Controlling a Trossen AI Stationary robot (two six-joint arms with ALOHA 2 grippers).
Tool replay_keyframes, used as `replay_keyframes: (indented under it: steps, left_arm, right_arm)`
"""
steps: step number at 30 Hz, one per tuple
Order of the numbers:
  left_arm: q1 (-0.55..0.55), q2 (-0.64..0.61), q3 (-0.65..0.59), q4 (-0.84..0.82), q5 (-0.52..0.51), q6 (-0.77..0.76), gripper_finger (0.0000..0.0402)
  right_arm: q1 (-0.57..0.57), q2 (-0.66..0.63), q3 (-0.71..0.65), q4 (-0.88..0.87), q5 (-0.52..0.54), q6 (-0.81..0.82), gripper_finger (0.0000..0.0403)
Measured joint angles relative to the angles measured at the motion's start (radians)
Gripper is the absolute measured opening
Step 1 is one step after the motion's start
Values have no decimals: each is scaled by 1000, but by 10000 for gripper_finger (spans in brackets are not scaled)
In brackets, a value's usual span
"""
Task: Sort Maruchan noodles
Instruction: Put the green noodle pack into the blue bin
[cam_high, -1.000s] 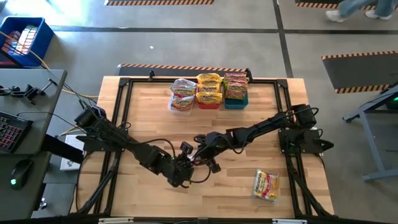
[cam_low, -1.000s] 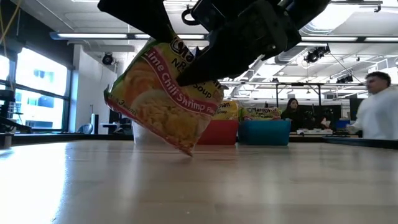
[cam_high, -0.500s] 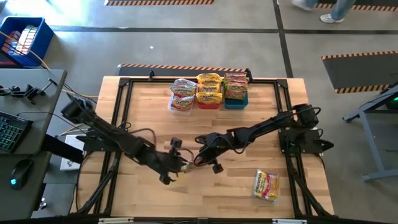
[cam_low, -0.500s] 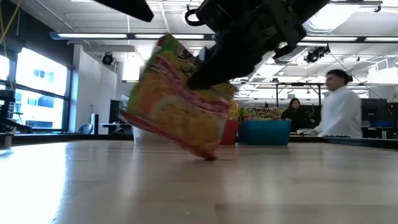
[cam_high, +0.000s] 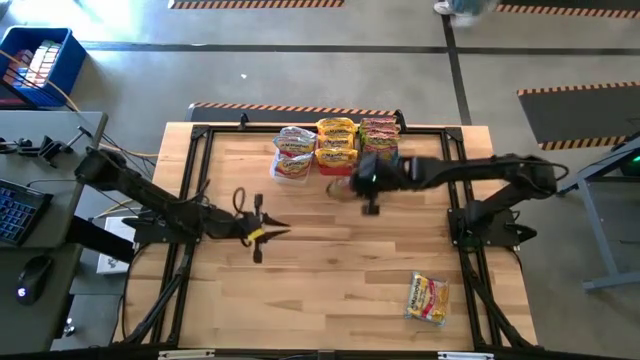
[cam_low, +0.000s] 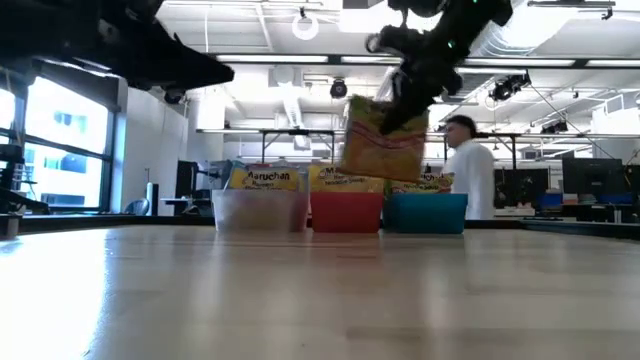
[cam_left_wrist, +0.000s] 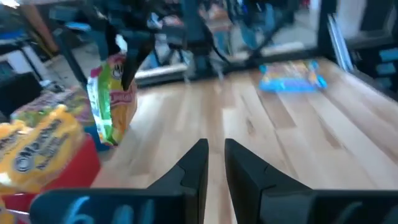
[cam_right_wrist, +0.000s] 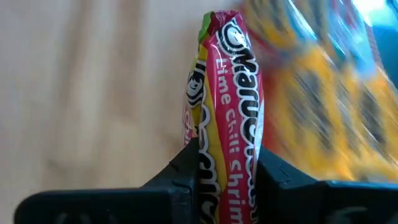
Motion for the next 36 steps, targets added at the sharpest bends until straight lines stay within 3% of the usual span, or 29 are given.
replay_keyframes:
  steps: [3, 8, 15, 25, 36]
  left_arm:
    - [30, 4, -49, 93, 17, -9, 46]
    - [64, 8, -57, 111, 57, -34, 46]
    - [89, 8, -57, 112, 86, -43, 46]
    - [95, 8, -57, 110, 86, -61, 46]
    - [95, 8, -57, 110, 86, -68, 46]
  right_arm:
    - [-124, -28, 0, -62, 1, -79, 66]
    - [-306, -37, 0, -79, -13, -211, 66]
    - [-479, -9, 0, -106, -153, -282, 66]
    - [-522, 62, 2, -125, -173, -317, 66]
    - [-520, -29, 0, -198, -149, -324, 66]
